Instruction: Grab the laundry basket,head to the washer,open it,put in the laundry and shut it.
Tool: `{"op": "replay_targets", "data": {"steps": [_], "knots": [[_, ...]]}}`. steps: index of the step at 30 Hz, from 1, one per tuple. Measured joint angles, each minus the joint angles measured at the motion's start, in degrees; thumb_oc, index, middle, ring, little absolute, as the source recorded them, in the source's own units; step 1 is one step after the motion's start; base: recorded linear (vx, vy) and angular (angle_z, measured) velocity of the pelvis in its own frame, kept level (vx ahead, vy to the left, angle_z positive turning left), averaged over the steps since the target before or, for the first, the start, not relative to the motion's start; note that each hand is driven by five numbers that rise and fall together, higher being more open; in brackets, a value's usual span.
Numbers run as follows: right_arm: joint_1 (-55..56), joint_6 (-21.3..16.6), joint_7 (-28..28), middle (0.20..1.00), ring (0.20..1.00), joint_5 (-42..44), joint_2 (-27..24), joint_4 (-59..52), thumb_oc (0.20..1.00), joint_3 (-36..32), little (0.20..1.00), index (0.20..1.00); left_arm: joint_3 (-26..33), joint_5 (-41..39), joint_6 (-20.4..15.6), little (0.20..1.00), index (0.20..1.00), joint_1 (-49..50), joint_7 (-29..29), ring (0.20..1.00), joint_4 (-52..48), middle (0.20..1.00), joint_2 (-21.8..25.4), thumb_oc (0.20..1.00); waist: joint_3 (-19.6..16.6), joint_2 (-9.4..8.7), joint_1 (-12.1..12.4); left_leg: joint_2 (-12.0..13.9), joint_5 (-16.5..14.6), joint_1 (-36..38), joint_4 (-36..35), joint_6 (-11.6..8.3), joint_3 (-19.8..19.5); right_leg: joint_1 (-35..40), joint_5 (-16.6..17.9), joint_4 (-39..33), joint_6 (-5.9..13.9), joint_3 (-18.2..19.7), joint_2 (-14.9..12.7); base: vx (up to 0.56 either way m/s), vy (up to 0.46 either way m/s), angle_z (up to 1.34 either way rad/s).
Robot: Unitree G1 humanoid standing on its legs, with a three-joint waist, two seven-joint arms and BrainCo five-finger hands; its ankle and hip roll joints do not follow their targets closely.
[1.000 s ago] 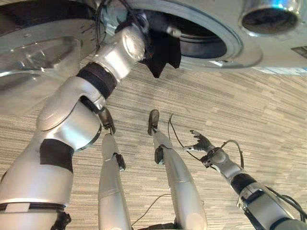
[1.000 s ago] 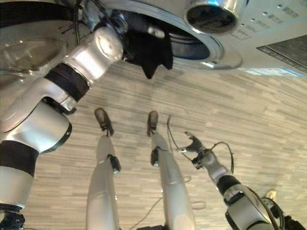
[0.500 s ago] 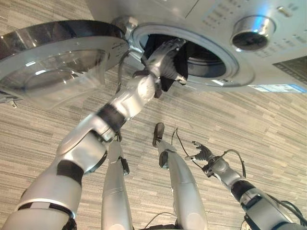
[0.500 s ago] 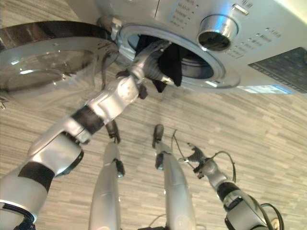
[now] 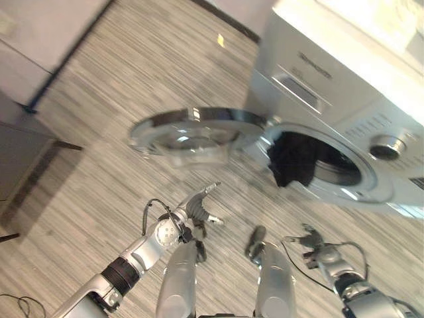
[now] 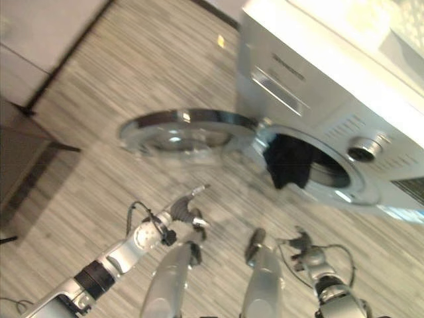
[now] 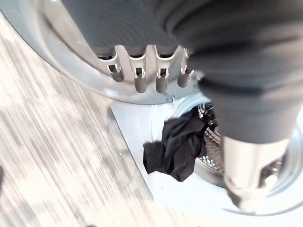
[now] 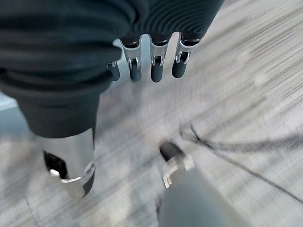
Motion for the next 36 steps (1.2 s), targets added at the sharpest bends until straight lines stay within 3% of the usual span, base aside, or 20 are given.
{"op": "replay_targets", "data": {"steps": [1, 2, 3, 4, 6, 7, 8, 11, 14, 16, 21, 23, 26, 36], "knots": [[-0.3, 0.0, 0.2, 1.000, 1.000, 0.1, -1.2, 0.7, 1.000, -0.8, 1.000, 1.000, 0.9, -1.0, 0.0, 1.000, 1.000, -1.1, -0.3, 1.000, -0.7, 1.000, 0.4, 1.000, 0.5, 0.90, -0.1, -0.7, -0.3, 0.5, 0.3, 0.79, -0.5, -0.2, 1.1, 2.6, 1.72, 0.6, -1.2, -0.01, 0.152, 0.63], [-0.2, 0.5, 0.2, 1.000, 1.000, 0.6, -4.1, 2.1, 1.000, -1.6, 1.000, 1.000, 1.9, -2.7, -0.1, 1.000, 1.000, -3.2, -1.0, 1.000, -3.5, 1.000, 1.5, 1.000, 1.8, 2.68, -1.2, -3.1, -0.7, 2.1, 0.6, 2.41, -2.4, -2.6, 3.7, 9.7, 3.20, 5.9, -3.5, 0.05, 0.003, 0.70], [0.2, 0.7, 0.3, 1.000, 1.000, 1.2, -4.8, 2.2, 1.000, -2.5, 1.000, 1.000, 2.2, -4.1, -0.2, 1.000, 1.000, -3.9, -1.2, 1.000, -5.5, 1.000, 2.3, 1.000, 2.4, 3.20, -1.2, -3.7, -1.3, 2.2, 1.3, 2.59, -2.5, -3.2, 2.6, 9.7, 4.47, 9.3, -3.8, -0.03, -0.114, 0.61], [0.5, 1.0, 0.7, 1.000, 1.000, 1.8, -5.7, 3.1, 1.000, -3.4, 1.000, 1.000, 2.5, -4.8, -0.9, 1.000, 1.000, -5.7, -1.2, 1.000, -7.1, 1.000, 2.3, 1.000, 3.1, 3.61, -0.2, -4.1, -2.2, 0.8, 2.7, 2.09, -2.6, -4.1, 1.5, 3.6, 4.32, 10.2, -3.9, 0.13, -0.184, 0.33], [-0.1, 1.4, 1.9, 1.000, 1.000, 2.6, -5.6, 6.3, 1.000, -4.5, 1.000, 1.000, 2.8, -6.0, -1.2, 1.000, 1.000, -7.8, -1.4, 1.000, -6.4, 1.000, 1.3, 1.000, 3.1, 4.15, 0.8, -4.5, -1.9, -2.6, 4.0, 2.10, -2.9, -3.8, 2.9, -9.8, 4.29, 7.5, -3.8, 0.09, -0.182, 0.32], [-0.6, 1.7, 3.0, 1.000, 1.000, 2.7, -5.2, 8.1, 1.000, -5.2, 1.000, 1.000, 2.1, -6.0, -1.1, 1.000, 1.000, -9.1, -2.0, 1.000, -4.9, 1.000, 1.1, 1.000, 4.9, 4.05, 1.3, -4.7, -2.4, -4.3, 6.1, 2.58, -3.7, -3.1, 5.5, -16.2, 3.67, 5.6, -4.5, 0.04, -0.313, 0.53], [0.6, 1.9, 4.2, 1.000, 1.000, 3.2, -4.4, 11.8, 1.000, -9.5, 1.000, 1.000, 2.2, -6.0, -0.7, 1.000, 1.000, -7.6, -2.3, 1.000, -3.5, 1.000, -0.9, 1.000, 5.6, 4.38, 2.0, -4.7, -3.0, -5.9, 7.7, 1.46, -4.8, -0.6, 10.0, -20.2, 3.92, 0.0, -5.3, 0.04, -0.376, 0.44], [3.1, 3.2, 5.1, 1.000, 1.000, 5.0, -3.4, 15.0, 1.000, -11.0, 1.000, 1.000, 2.3, -6.3, -0.5, 1.000, 1.000, -3.6, -2.4, 1.000, -3.6, 1.000, -0.7, 1.000, 5.9, 3.95, 3.1, -4.3, -2.4, -7.0, 6.5, 0.02, -6.1, -0.4, 14.6, -22.9, 5.49, -3.3, -4.9, -0.01, -0.203, 0.24], [3.2, 3.7, 5.5, 1.000, 1.000, 6.8, -3.8, 16.9, 1.000, -12.6, 1.000, 1.000, 3.5, -6.7, -0.5, 1.000, 1.000, -1.5, -2.4, 1.000, -5.5, 1.000, -0.1, 1.000, 6.2, 3.49, 2.8, -3.4, -1.7, -8.2, 5.1, -1.12, -6.6, -1.3, 19.0, -24.9, 5.43, -4.3, -3.9, -0.04, -0.166, 0.06], [2.7, 3.6, 5.4, 1.000, 1.000, 8.8, -4.5, 16.8, 1.000, -13.3, 1.000, 1.000, 4.5, -8.7, -0.6, 1.000, 1.000, -1.0, -2.4, 1.000, -7.7, 1.000, -0.2, 1.000, 6.2, 3.42, 2.5, -2.1, -0.5, -9.5, 3.8, -2.64, -6.9, -2.3, 20.0, -26.6, 4.39, -4.8, -1.7, -0.06, -0.098, -0.15], [-1.6, 3.4, 5.0, 1.000, 1.000, 11.8, -9.1, 16.5, 1.000, -14.5, 1.000, 1.000, 4.6, -11.0, -0.7, 1.000, 1.000, -2.6, -2.3, 1.000, -8.3, 1.000, -0.2, 1.000, 7.0, 2.19, 0.4, 0.2, 0.9, -11.2, 1.4, -2.68, -5.7, -5.5, 21.2, -28.6, 3.23, -4.4, 1.3, -0.03, -0.090, -0.22], [-3.1, 3.0, 4.0, 1.000, 1.000, 12.8, -13.9, 16.9, 1.000, -14.4, 1.000, 1.000, 5.1, -11.1, -1.2, 1.000, 1.000, -2.7, -1.9, 1.000, -9.4, 1.000, -0.3, 1.000, 7.1, 2.35, 0.4, 0.3, 1.4, -11.8, -0.6, -3.11, -5.4, -7.3, 21.2, -29.0, 3.15, -3.6, 1.4, 0.00, -0.036, -0.13], [-5.3, 2.8, 2.7, 1.000, 1.000, 12.9, -16.7, 16.5, 1.000, -13.4, 1.000, 1.000, 5.1, -12.5, -1.2, 1.000, 1.000, -2.6, -1.7, 1.000, -9.4, 1.000, -0.3, 1.000, 7.1, 2.49, 0.3, 0.5, 1.8, -12.0, -2.2, -3.46, -5.4, -8.4, 20.8, -29.0, 2.94, -3.5, 1.7, 0.00, -0.015, -0.03], [-21.4, 0.8, -0.8, 1.000, 1.000, 12.8, -17.0, 13.8, 1.000, -6.2, 1.000, 1.000, 6.9, -14.7, -2.1, 1.000, 1.000, -5.9, 2.9, 1.000, -9.4, 1.000, -0.6, 1.000, 7.4, 4.43, 2.4, 0.6, 2.1, -19.4, -2.3, -3.49, -4.3, -17.6, 20.8, -27.0, 2.80, -1.8, 1.5, 0.01, -0.014, -0.04]]}}
